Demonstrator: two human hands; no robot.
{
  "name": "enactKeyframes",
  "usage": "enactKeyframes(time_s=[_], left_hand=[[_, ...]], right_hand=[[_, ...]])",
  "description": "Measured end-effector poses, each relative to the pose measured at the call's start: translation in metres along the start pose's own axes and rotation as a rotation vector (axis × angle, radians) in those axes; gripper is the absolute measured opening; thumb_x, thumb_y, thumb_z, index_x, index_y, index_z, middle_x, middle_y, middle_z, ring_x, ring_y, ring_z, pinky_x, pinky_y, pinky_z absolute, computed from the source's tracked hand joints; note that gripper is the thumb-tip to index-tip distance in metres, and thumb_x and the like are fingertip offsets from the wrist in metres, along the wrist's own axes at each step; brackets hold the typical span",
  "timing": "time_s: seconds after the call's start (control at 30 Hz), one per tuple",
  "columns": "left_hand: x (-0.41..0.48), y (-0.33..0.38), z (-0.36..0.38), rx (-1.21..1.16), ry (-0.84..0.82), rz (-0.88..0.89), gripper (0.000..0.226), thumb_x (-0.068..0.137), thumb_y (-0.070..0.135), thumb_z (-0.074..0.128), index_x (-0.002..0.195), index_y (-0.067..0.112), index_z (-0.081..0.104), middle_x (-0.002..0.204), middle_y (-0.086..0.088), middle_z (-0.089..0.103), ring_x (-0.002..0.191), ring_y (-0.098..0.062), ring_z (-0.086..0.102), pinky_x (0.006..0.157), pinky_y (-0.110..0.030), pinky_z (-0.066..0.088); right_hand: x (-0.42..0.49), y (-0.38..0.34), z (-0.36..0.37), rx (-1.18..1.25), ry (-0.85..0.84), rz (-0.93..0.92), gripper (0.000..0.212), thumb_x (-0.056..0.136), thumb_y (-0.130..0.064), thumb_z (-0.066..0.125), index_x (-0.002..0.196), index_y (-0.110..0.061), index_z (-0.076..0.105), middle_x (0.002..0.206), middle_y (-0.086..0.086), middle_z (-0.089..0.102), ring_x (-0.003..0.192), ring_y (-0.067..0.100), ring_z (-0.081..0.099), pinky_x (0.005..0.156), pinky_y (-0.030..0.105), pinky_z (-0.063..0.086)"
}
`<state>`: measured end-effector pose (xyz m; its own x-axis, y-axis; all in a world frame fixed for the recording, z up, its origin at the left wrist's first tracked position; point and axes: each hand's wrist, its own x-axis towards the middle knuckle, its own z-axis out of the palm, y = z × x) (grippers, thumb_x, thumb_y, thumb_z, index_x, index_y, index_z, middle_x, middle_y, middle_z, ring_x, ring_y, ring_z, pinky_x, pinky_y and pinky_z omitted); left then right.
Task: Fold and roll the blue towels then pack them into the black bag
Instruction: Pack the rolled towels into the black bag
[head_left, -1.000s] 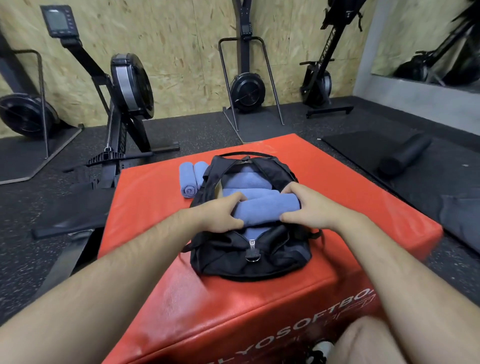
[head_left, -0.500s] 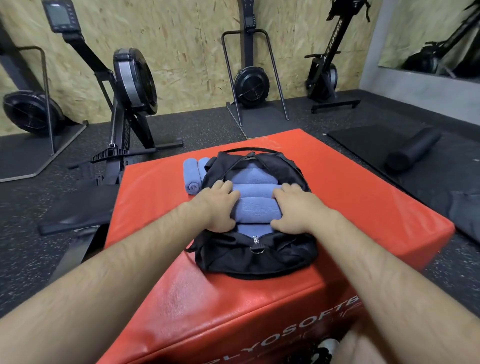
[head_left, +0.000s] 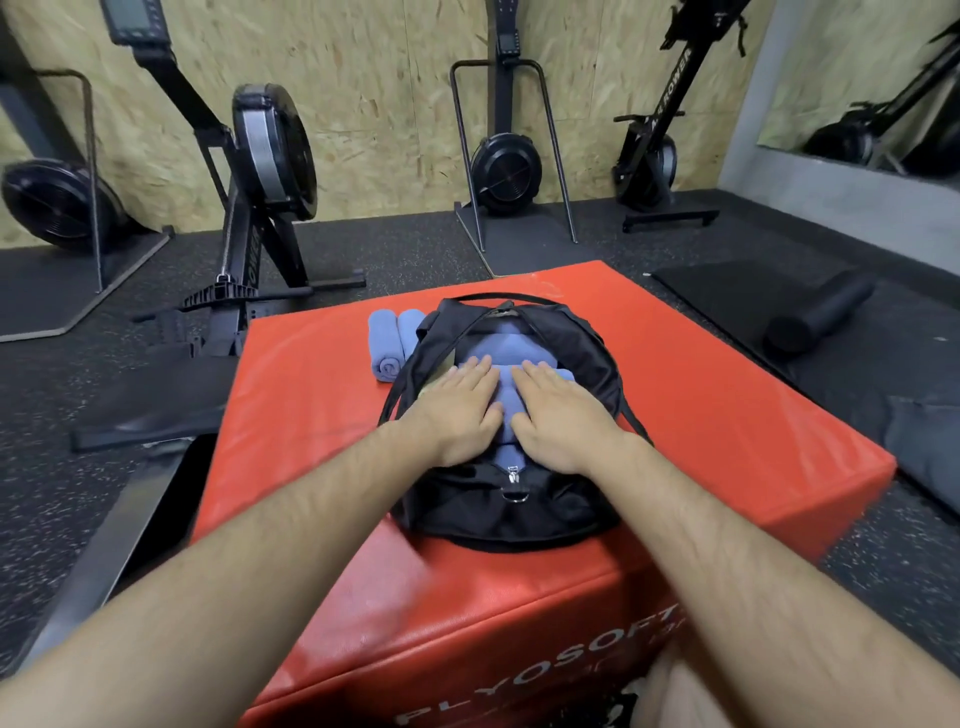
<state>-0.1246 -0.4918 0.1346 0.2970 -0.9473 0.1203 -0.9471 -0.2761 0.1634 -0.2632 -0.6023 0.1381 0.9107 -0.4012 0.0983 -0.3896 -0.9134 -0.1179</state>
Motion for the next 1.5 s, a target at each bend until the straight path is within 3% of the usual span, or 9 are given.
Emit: enactKeyframes(time_s=[0.27, 0.53, 0.77, 0.9, 1.03, 1.17, 1.27, 1.4, 1.5], left_hand=[[-0.019, -0.051, -0.074, -0.058, 0.469, 0.049, 0.033, 0.094, 0.015, 0.049, 0.122, 0.002, 0.061, 0.126, -0.013, 0.064, 0.118, -0.027, 0.054, 0.1, -0.028, 0.033], [0.008, -0.142, -0.063, -0.112, 0.25, -0.248, 0.061, 0.084, 0.031, 0.033, 0.136, 0.007, 0.054, 0.141, -0.011, 0.054, 0.131, -0.028, 0.048, 0.108, -0.036, 0.037], [0.06, -0.208, -0.006, -0.264, 0.032, -0.436, 0.037, 0.101, 0.019, 0.042, 0.129, -0.002, 0.054, 0.13, -0.024, 0.056, 0.122, -0.036, 0.05, 0.099, -0.039, 0.039], [0.072, -0.228, 0.022, -0.418, 0.081, -0.517, 0.038, 0.101, 0.022, 0.048, 0.131, 0.0, 0.053, 0.133, -0.021, 0.06, 0.122, -0.035, 0.057, 0.099, -0.037, 0.044], [0.068, -0.236, 0.04, -0.646, 0.199, -0.581, 0.033, 0.099, 0.013, 0.049, 0.13, 0.004, 0.056, 0.13, -0.013, 0.063, 0.111, -0.023, 0.061, 0.089, -0.024, 0.046], [0.055, -0.235, 0.033, -0.906, 0.438, -0.627, 0.026, 0.099, 0.006, 0.051, 0.124, 0.005, 0.058, 0.123, -0.011, 0.063, 0.102, -0.02, 0.062, 0.086, -0.021, 0.053], [0.043, -0.231, 0.011, -0.989, 0.561, -0.629, 0.028, 0.096, 0.015, 0.061, 0.123, 0.014, 0.055, 0.115, 0.0, 0.062, 0.104, -0.026, 0.065, 0.094, -0.045, 0.054], [0.021, -0.21, -0.031, -1.08, 0.54, -0.638, 0.05, 0.093, 0.028, 0.069, 0.137, 0.012, 0.051, 0.121, -0.001, 0.06, 0.1, -0.012, 0.064, 0.078, -0.018, 0.051], [0.004, -0.184, -0.056, -1.197, 0.5, -0.522, 0.053, 0.085, 0.034, 0.074, 0.132, 0.02, 0.055, 0.112, -0.008, 0.071, 0.086, -0.017, 0.072, 0.079, -0.034, 0.06]], right_hand=[[0.053, -0.07, -0.049, 0.023, 0.358, -0.167, 0.041, 0.094, -0.025, 0.047, 0.132, -0.01, 0.049, 0.129, 0.008, 0.055, 0.116, 0.03, 0.049, 0.095, 0.041, 0.037], [0.164, -0.115, -0.04, -0.052, 0.017, -0.113, 0.033, 0.097, -0.024, 0.047, 0.127, -0.009, 0.05, 0.131, 0.013, 0.054, 0.12, 0.033, 0.046, 0.093, 0.037, 0.035], [0.243, -0.132, 0.017, 0.206, -0.24, 0.252, 0.03, 0.083, -0.02, 0.065, 0.112, -0.012, 0.062, 0.106, 0.01, 0.061, 0.095, 0.032, 0.061, 0.083, 0.036, 0.049], [0.293, -0.124, 0.072, 0.66, -0.026, 0.665, 0.044, 0.049, -0.035, 0.051, 0.084, -0.01, 0.054, 0.068, 0.006, 0.058, 0.056, 0.029, 0.041, 0.062, 0.035, 0.048], [0.284, -0.136, 0.071, 0.627, 0.126, 0.628, 0.036, 0.05, -0.032, 0.052, 0.079, -0.011, 0.053, 0.063, 0.001, 0.059, 0.053, 0.028, 0.053, 0.052, 0.026, 0.041], [0.273, -0.14, 0.061, 0.578, -0.11, 0.439, 0.024, 0.07, -0.032, 0.064, 0.063, -0.01, 0.06, 0.064, 0.001, 0.067, 0.066, 0.02, 0.065, 0.066, 0.028, 0.054], [0.259, -0.142, 0.044, 0.801, -0.088, 0.39, 0.013, 0.079, -0.021, 0.063, 0.087, -0.014, 0.056, 0.076, 0.005, 0.064, 0.062, 0.019, 0.06, 0.06, 0.026, 0.049], [0.229, -0.146, 0.018, 0.978, 0.007, 0.308, 0.055, 0.084, -0.019, 0.066, 0.135, -0.015, 0.045, 0.084, -0.007, 0.053, 0.077, 0.02, 0.063, 0.074, 0.036, 0.054], [0.194, -0.146, -0.005, 1.097, 0.01, 0.229, 0.049, 0.088, -0.014, 0.062, 0.133, -0.015, 0.044, 0.078, -0.002, 0.061, 0.062, 0.015, 0.057, 0.059, 0.03, 0.049]])
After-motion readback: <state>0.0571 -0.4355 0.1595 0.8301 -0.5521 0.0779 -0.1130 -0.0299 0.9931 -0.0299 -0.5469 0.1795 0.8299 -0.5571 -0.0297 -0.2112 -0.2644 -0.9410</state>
